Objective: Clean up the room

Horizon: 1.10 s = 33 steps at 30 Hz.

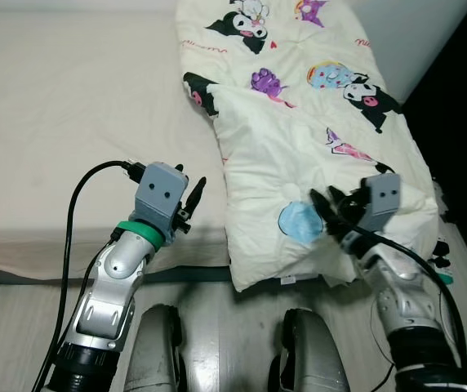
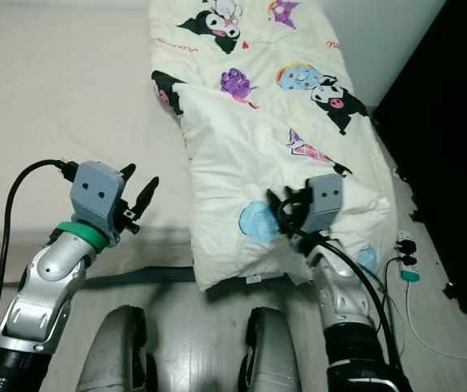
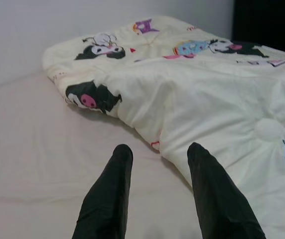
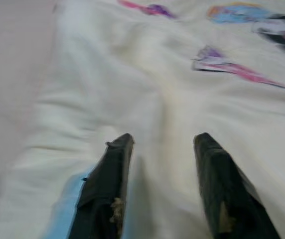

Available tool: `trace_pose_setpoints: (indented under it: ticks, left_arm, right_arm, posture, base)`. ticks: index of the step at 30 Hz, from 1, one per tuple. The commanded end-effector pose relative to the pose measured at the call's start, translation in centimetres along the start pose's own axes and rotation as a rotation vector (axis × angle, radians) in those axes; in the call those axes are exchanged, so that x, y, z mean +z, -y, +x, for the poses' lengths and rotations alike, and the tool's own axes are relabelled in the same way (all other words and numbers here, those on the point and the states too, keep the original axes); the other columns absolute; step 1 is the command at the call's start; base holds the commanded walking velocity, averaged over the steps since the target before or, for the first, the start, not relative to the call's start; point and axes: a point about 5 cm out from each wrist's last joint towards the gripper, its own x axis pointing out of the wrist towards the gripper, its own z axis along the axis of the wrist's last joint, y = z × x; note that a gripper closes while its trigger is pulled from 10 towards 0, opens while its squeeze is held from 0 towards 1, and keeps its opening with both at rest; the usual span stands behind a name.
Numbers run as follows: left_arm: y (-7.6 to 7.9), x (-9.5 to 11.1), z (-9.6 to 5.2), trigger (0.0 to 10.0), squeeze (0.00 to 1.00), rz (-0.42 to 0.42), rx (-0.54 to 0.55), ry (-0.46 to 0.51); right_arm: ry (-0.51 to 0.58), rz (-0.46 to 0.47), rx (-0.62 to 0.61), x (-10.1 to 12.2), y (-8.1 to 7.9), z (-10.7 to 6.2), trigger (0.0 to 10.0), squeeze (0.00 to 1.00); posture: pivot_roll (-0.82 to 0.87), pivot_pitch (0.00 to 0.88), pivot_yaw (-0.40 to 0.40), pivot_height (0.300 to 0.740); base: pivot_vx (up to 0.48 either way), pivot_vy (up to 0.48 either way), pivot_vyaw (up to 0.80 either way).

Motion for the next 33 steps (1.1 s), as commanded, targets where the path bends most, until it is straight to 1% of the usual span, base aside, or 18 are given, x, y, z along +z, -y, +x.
trace_pose_setpoints:
  ticks: [1, 2, 3, 4, 5, 6, 7, 8, 9, 11, 12, 14, 19, 24, 26, 28, 30, 33]
  left_arm:
    - [0.4, -1.0, -0.3, 10.0, 0.0, -0.003, -0.016, -0.047]
    - [0.4, -1.0, -0.3, 10.0, 0.0, -0.003, -0.016, -0.047]
    - [0.5, -1.1, -0.3, 10.0, 0.0, -0.003, -0.016, -0.049]
    - [0.5, -1.3, -0.4, 10.0, 0.0, -0.003, -0.017, -0.055]
    - [0.5, -1.3, -0.4, 10.0, 0.0, -0.003, -0.017, -0.055]
    - [0.6, -1.5, -0.6, 10.0, 0.0, -0.002, -0.017, -0.065]
    - [0.6, -1.6, -0.7, 10.0, 0.0, -0.002, -0.017, -0.068]
    - [0.6, -1.6, -0.7, 10.0, 0.0, -0.001, -0.018, -0.07]
    - [0.6, -1.6, -0.7, 10.0, 0.0, -0.001, -0.018, -0.07]
    - [0.6, -1.7, -0.7, 10.0, 0.0, 0.0, -0.02, -0.073]
    - [0.6, -1.7, -0.7, 10.0, 0.0, 0.0, -0.02, -0.073]
    - [0.5, -1.7, -0.7, 10.0, 0.0, 0.0, -0.02, -0.075]
    - [0.6, -1.8, -0.7, 10.0, 0.0, 0.0, -0.021, -0.078]
    - [0.7, -1.8, -0.6, 10.0, 0.0, -0.004, -0.02, -0.078]
    - [0.7, -1.8, -0.6, 10.0, 0.0, -0.005, -0.02, -0.077]
    - [0.7, -1.7, -0.6, 10.0, 0.0, -0.006, -0.019, -0.076]
    - [0.7, -1.7, -0.6, 10.0, 0.0, -0.007, -0.017, -0.076]
    - [0.7, -1.7, -0.6, 10.0, 0.0, -0.007, -0.017, -0.076]
  right_arm:
    - [-0.009, 0.023, -0.081, -0.6, 1.2, -0.5, 10.0, 1.0]
    - [-0.009, 0.023, -0.081, -0.6, 1.2, -0.5, 10.0, 1.0]
    - [-0.003, 0.052, -0.138, -0.6, 2.0, -0.8, 10.0, 1.0]
    - [0.008, 0.221, -0.177, -1.1, 2.2, -1.2, 10.0, 1.0]
    - [0.008, 0.221, -0.177, -1.1, 2.2, -1.2, 10.0, 1.0]
    - [0.03, 0.515, -0.234, -2.6, 2.0, -2.2, 10.0, 0.0]
    - [0.032, 0.608, -0.275, -3.4, 2.1, -2.8, 10.0, 0.0]
    - [0.026, 0.66, -0.315, -4.1, 2.2, -3.3, 10.0, 0.0]
    - [0.026, 0.66, -0.315, -4.1, 2.2, -3.3, 10.0, 0.0]
    - [0.014, 0.741, -0.385, -5.3, 2.4, -4.0, 10.0, 0.0]
    - [0.014, 0.741, -0.385, -5.3, 2.4, -4.0, 10.0, 0.0]
    - [0.006, 0.802, -0.443, -6.2, 2.7, -4.7, 10.0, 0.0]
    - [0.003, 0.799, -0.477, -6.5, 3.6, -5.0, 10.0, 0.0]
    - [0.026, 0.851, -0.409, -5.9, 4.0, -4.6, 10.0, 0.0]
    - [0.005, 0.898, -0.32, -5.9, 3.5, -4.1, 10.0, 0.0]
    - [-0.013, 0.903, -0.271, -6.0, 3.1, -3.8, 10.0, 0.0]
    - [-0.064, 0.896, -0.167, -6.3, 1.8, -3.2, 10.0, 0.0]
    - [-0.088, 0.89, -0.118, -6.4, 1.1, -3.0, 10.0, 0.0]
  posture:
    - [0.09, 0.182, 0.008, 0.595]
    - [0.09, 0.182, 0.008, 0.595]
    - [0.09, 0.182, 0.007, 0.595]
    - [0.09, 0.186, 0.004, 0.595]
    - [0.09, 0.186, 0.004, 0.595]
    - [0.09, 0.19, 0.004, 0.595]
    - [0.09, 0.191, 0.005, 0.595]
    - [0.09, 0.193, 0.006, 0.595]
    - [0.09, 0.193, 0.006, 0.595]
    - [0.09, 0.195, 0.007, 0.595]
    - [0.09, 0.195, 0.007, 0.595]
    - [0.09, 0.195, 0.008, 0.595]
    - [0.09, 0.196, 0.008, 0.595]
    - [0.09, 0.196, 0.009, 0.595]
    - [0.09, 0.195, 0.01, 0.595]
    - [0.09, 0.194, 0.01, 0.595]
    - [0.09, 0.194, 0.011, 0.595]
    - [0.1, 0.194, 0.01, 0.595]
  base:
    - [0.0, 0.0, 0.0]
    - [0.0, 0.0, 0.0]
    - [0.0, 0.0, 0.0]
    - [0.0, 0.0, 0.0]
    - [0.0, 0.0, 0.0]
    - [0.0, 0.0, 0.0]
    - [0.0, 0.0, 0.0]
    - [0.0, 0.0, 0.0]
    - [0.0, 0.0, 0.0]
    - [0.0, 0.0, 0.0]
    - [0.0, 0.0, 0.0]
    - [0.0, 0.0, 0.0]
    - [0.0, 0.0, 0.0]
    - [0.0, 0.0, 0.0]
    - [0.0, 0.0, 0.0]
    - [0.0, 0.0, 0.0]
    - [0.0, 0.0, 0.0]
    - [0.0, 0.0, 0.0]
